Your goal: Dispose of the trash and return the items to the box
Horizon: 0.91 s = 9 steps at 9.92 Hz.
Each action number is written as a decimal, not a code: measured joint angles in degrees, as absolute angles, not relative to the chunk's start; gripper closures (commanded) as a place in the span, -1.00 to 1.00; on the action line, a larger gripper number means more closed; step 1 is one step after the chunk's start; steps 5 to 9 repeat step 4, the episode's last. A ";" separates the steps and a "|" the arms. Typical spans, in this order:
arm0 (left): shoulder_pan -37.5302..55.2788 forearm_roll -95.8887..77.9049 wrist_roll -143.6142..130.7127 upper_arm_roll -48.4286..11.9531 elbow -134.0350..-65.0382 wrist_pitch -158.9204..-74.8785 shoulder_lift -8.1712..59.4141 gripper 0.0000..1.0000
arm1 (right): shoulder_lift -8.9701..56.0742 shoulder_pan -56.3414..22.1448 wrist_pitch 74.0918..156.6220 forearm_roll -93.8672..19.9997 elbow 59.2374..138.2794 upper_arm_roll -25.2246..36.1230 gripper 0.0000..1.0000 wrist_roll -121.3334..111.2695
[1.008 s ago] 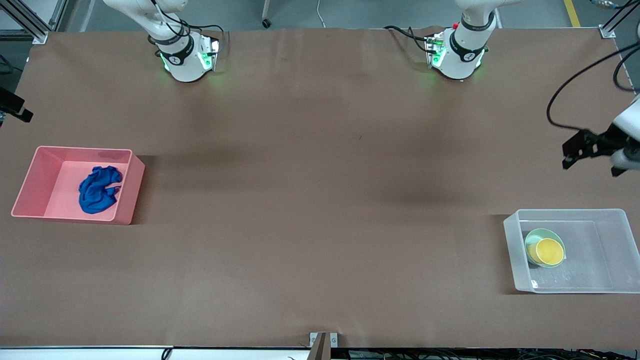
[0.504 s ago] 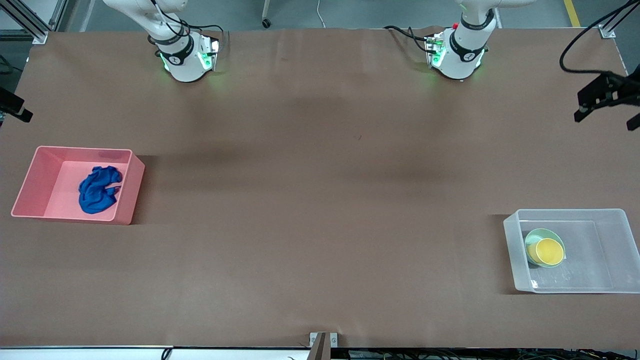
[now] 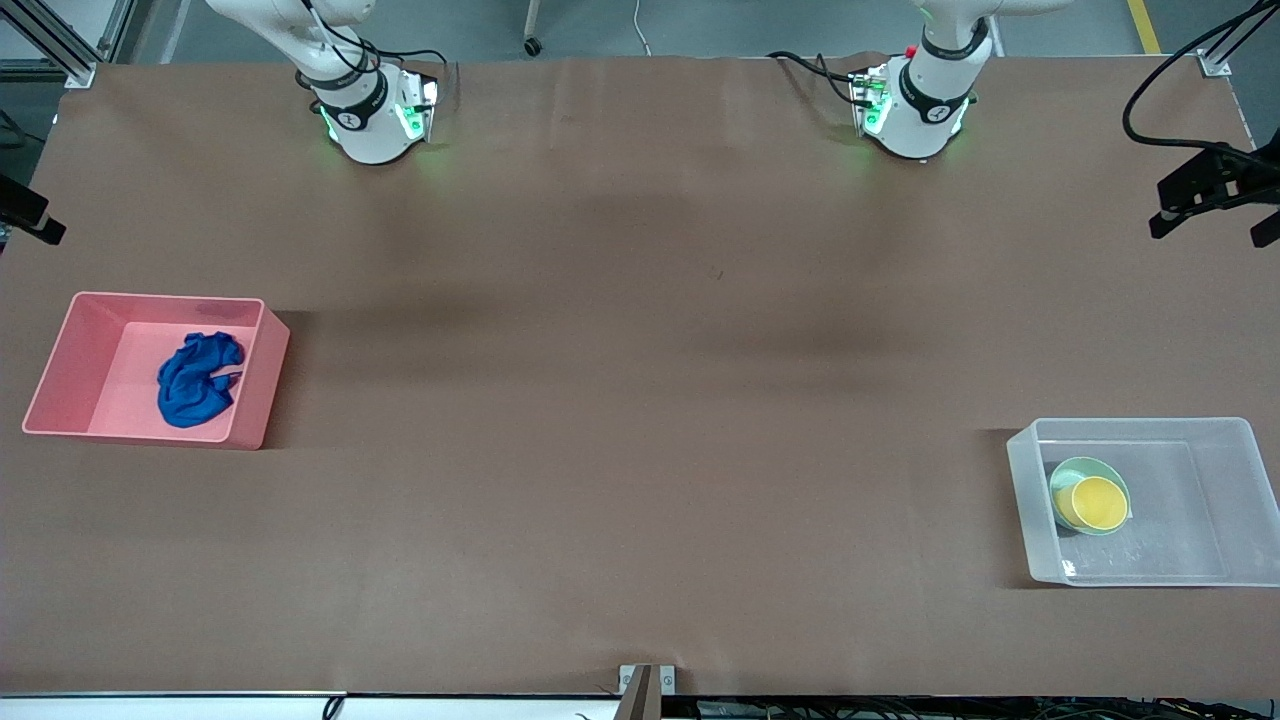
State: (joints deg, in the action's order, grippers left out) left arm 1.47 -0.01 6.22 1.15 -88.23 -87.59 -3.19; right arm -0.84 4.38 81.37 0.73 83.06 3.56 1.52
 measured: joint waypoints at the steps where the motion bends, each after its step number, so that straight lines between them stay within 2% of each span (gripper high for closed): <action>1: 1.48 0.73 4.76 0.13 -88.63 -87.60 -3.19 -1.00 | -0.84 4.38 81.37 0.73 83.06 3.56 -1.00 1.52; 9: 1.49 1.40 3.72 -1.06 -88.85 -87.60 -3.17 -1.00 | -0.84 4.38 81.37 0.73 83.06 3.56 -1.00 1.52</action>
